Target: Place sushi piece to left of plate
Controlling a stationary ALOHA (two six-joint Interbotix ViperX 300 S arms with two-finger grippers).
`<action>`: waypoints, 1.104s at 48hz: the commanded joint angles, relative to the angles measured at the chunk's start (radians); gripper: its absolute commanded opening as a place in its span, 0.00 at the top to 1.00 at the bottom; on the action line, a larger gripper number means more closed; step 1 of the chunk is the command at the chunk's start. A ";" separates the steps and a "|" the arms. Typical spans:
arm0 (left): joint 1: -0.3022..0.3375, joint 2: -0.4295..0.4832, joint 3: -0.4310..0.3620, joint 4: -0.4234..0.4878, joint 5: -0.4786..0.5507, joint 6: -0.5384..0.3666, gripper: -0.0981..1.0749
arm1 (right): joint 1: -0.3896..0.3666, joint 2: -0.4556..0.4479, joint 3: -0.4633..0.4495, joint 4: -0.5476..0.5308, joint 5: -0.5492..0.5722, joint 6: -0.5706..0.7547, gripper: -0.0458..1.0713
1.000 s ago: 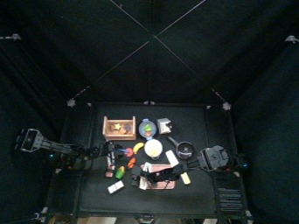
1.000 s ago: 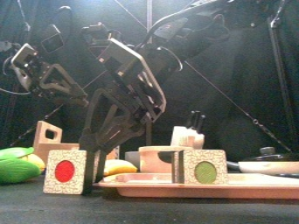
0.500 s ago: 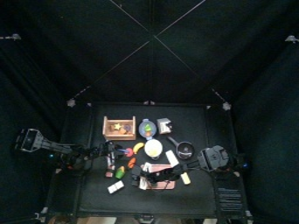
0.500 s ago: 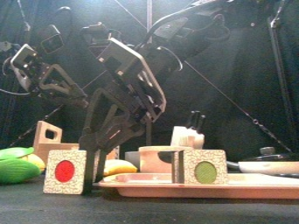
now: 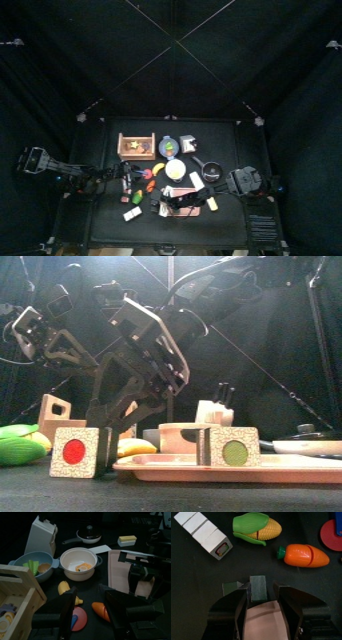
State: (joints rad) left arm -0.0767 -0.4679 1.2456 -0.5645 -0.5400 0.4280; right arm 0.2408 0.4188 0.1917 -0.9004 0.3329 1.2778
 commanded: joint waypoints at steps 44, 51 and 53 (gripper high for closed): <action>0.002 0.000 -0.011 0.002 -0.003 0.000 0.23 | 0.000 -0.112 -0.008 -0.005 0.005 0.002 0.25; 0.002 -0.002 -0.012 0.002 -0.003 0.000 0.23 | 0.000 -0.143 0.029 0.002 0.009 0.002 0.25; 0.000 0.000 -0.011 0.002 -0.003 0.000 0.23 | 0.005 -0.155 0.043 0.008 0.014 0.002 0.25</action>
State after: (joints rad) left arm -0.0767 -0.4679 1.2456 -0.5630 -0.5400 0.4280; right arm 0.2424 0.3375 0.2286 -0.9020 0.3421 1.2778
